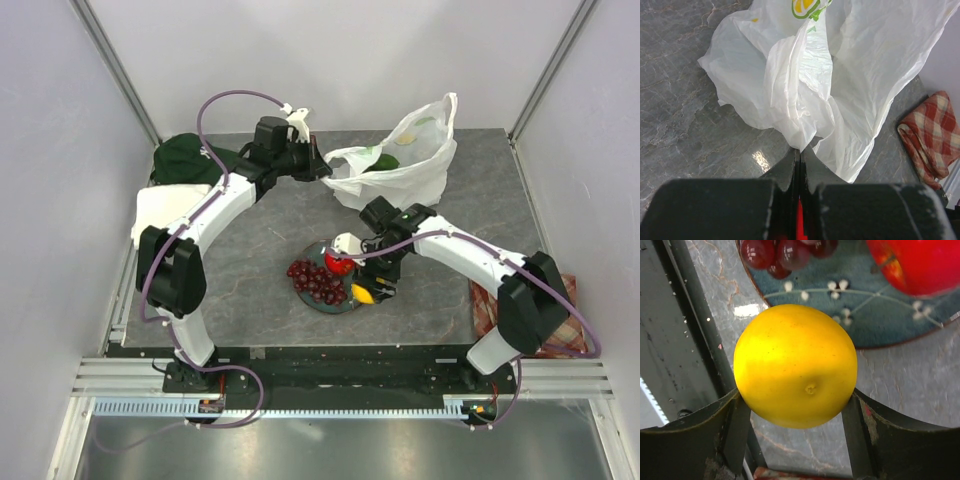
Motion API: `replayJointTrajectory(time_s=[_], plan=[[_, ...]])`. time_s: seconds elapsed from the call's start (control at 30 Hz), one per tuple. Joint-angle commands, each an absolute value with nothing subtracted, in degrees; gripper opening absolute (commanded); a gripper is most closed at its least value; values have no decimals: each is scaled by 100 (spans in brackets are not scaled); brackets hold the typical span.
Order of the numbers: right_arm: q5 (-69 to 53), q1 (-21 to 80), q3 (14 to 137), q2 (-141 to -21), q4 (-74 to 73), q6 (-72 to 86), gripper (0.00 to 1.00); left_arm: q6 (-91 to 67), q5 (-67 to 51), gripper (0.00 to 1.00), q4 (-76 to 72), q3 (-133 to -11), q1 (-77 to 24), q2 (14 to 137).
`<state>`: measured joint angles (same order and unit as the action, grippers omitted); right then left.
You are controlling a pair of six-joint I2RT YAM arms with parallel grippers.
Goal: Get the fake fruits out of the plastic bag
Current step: Place the fake fruit on the plate.
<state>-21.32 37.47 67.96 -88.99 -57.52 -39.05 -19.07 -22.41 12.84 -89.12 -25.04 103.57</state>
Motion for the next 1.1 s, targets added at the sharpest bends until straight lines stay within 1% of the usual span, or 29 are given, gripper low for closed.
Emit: replayJointTrajectory(time_s=[0.0,0.1,0.23,0.37,0.47,0.53,0.57,0.6,0.67,0.83,1.07], plan=[[-2048,4033,6890,-9183,-5265,-3893,45,-2022,-2285,2,1002,-8886,-2470,10275],[-1995,4113,7057,-9465,-5230,-3815,45,-1960,-2268,2,976,-8807,-2461,10195],[-1943,4113,7294,-10141,-5221,-3674,44,-1934,-2241,2,949,-8693,-2461,10090],[-1881,4122,7532,-10414,-5203,-3612,47,-1925,-2294,2,949,-8657,-2452,10055],[-1828,4122,7602,-10468,-5264,-3612,57,-1960,-2338,2,941,-8701,-2461,10090],[-1828,4113,7611,-10459,-5326,-3674,60,-1995,-2364,2,932,-8727,-2452,10107],[-1828,4113,7611,-10424,-5370,-3683,68,-2004,-2382,2,923,-8736,-2452,10099],[-1854,4122,7603,-10389,-5388,-3683,74,-2013,-2391,2,914,-8754,-2452,10107],[-1968,4122,7559,-10345,-5423,-3709,98,-2004,-2408,2,905,-8763,-2452,10125],[-1890,4113,7821,-10292,-5546,-3691,98,-1986,-2434,2,905,-8815,-2461,10178],[-1276,4070,8156,-9677,-6563,-4235,98,-2048,-2566,2,896,-8921,-2452,10257]])
